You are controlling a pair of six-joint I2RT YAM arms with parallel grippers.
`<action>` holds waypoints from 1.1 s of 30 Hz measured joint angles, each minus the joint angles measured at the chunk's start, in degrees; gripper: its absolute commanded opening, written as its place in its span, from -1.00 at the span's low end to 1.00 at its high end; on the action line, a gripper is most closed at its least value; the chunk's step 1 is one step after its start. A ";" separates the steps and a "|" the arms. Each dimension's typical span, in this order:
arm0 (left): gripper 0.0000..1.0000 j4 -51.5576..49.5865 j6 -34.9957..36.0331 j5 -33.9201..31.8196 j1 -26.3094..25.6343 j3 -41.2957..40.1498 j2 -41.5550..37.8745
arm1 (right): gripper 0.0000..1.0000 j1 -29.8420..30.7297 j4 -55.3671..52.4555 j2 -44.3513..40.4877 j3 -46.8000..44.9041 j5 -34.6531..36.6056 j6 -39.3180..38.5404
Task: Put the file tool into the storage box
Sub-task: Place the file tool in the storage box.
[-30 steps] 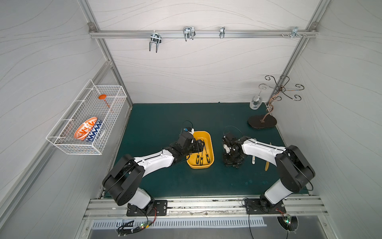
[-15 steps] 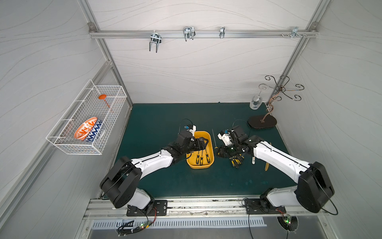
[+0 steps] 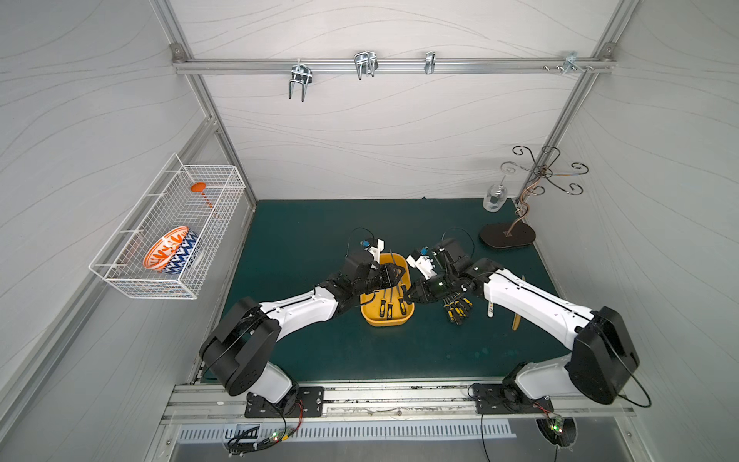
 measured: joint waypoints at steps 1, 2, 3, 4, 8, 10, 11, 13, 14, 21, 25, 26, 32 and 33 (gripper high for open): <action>-1.00 1.88 -1.40 1.38 -0.28 0.35 0.00 | -0.77 0.20 0.33 0.39 -0.20 0.39 -0.35; -1.00 1.66 -0.42 1.20 -0.92 0.96 -0.09 | -0.73 0.37 0.74 0.87 -0.04 0.33 -0.50; -1.00 1.55 -0.59 1.05 -0.87 0.94 -0.13 | -0.65 0.35 0.74 0.85 -0.02 0.35 -0.57; -1.00 1.55 -0.72 1.11 -0.59 0.94 -0.04 | -0.46 0.35 0.81 0.83 -0.02 0.46 -0.57; -1.00 -0.15 0.90 -0.44 -0.37 0.37 0.00 | -0.05 0.35 -0.07 0.98 0.22 1.20 -0.48; -1.00 -1.64 1.68 -1.33 -0.15 -0.20 0.17 | -0.04 0.35 -0.57 1.01 0.50 2.32 -0.22; -1.00 -2.51 2.08 -1.64 -0.13 -0.33 0.48 | -0.03 0.35 -0.74 1.01 0.61 3.17 -0.09; -1.00 -3.26 2.75 -2.14 -0.04 -0.37 1.81 | -0.03 0.35 -1.16 1.01 0.61 4.68 0.07; -1.00 -3.67 2.97 -2.45 -0.07 -0.37 2.64 | -0.03 0.35 -1.53 1.01 0.61 5.60 0.11; -0.38 -7.74 4.92 -3.17 -0.96 0.46 9.09 | -0.03 0.02 -3.74 1.01 0.04 12.00 0.70; -0.10 -9.16 5.95 -3.43 -1.40 1.46 10.21 | -0.03 -2.12 -4.72 0.98 -1.99 14.43 1.99; -0.04 -9.18 6.12 -3.65 -1.55 1.64 10.21 | -0.02 -3.04 -4.98 0.96 -2.64 14.95 2.32; 0.06 -9.88 7.04 -4.83 -1.62 2.16 9.33 | 0.02 -7.17 -9.27 0.92 -4.46 19.96 3.67; 0.06 -10.01 7.08 -5.11 -1.62 2.16 8.96 | 0.02 -7.43 -9.92 0.94 -4.46 20.81 3.82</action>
